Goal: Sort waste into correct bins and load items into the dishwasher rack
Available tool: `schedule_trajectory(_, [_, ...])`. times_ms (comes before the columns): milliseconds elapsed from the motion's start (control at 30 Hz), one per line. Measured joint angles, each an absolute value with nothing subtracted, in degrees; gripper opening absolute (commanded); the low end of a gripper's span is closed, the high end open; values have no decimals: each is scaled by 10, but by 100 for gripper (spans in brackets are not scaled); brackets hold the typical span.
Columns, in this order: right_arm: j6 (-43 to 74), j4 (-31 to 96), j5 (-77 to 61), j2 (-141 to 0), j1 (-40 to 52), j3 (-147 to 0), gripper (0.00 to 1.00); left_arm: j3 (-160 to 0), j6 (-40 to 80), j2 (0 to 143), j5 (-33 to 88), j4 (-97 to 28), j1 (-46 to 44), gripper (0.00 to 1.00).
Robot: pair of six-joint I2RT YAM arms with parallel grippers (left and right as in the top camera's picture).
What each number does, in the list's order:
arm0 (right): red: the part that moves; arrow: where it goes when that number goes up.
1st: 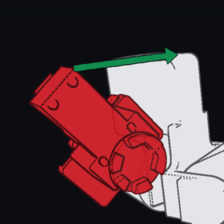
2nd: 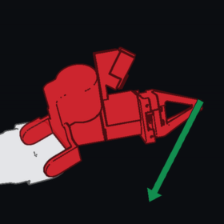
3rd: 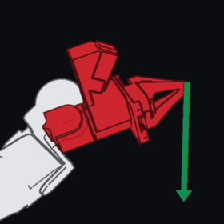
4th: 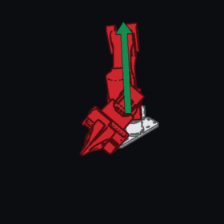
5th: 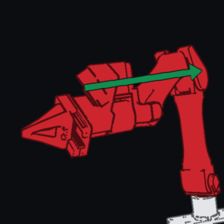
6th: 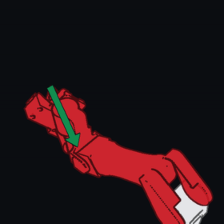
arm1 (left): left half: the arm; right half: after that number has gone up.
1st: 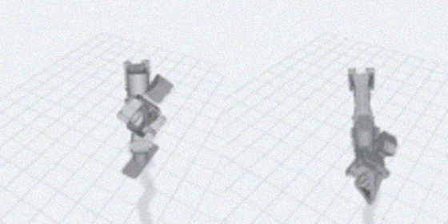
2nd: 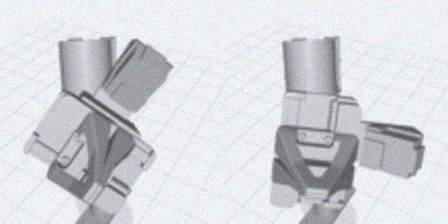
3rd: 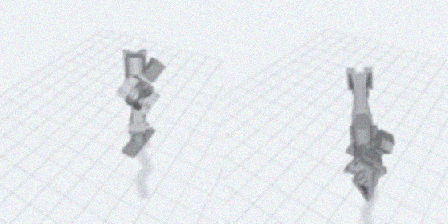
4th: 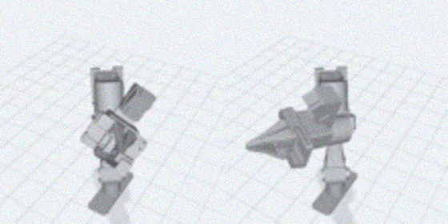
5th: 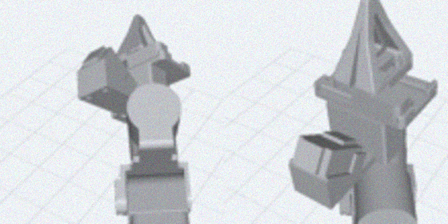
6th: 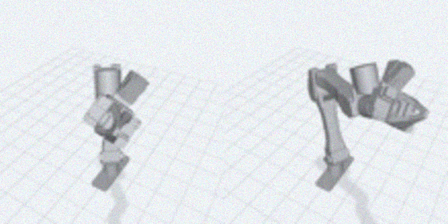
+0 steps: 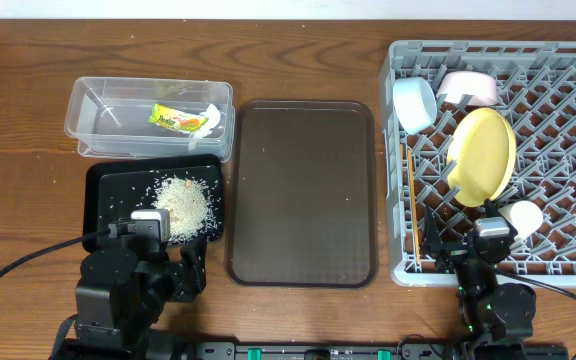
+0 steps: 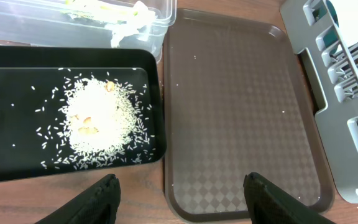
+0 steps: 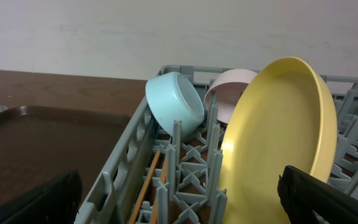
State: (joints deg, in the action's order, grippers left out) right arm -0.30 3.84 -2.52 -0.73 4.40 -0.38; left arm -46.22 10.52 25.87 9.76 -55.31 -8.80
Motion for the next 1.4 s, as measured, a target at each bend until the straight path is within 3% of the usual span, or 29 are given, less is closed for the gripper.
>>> schedule_trajectory(1067, [-3, 39, -25, -7, 44, -4, 99, -454, 104, 226, 86, -573, -71, 67])
schedule_trajectory(1400, [-3, 39, -25, -7, 44, -4, 99, -278, 62, 94, 69, -382, -29, 67])
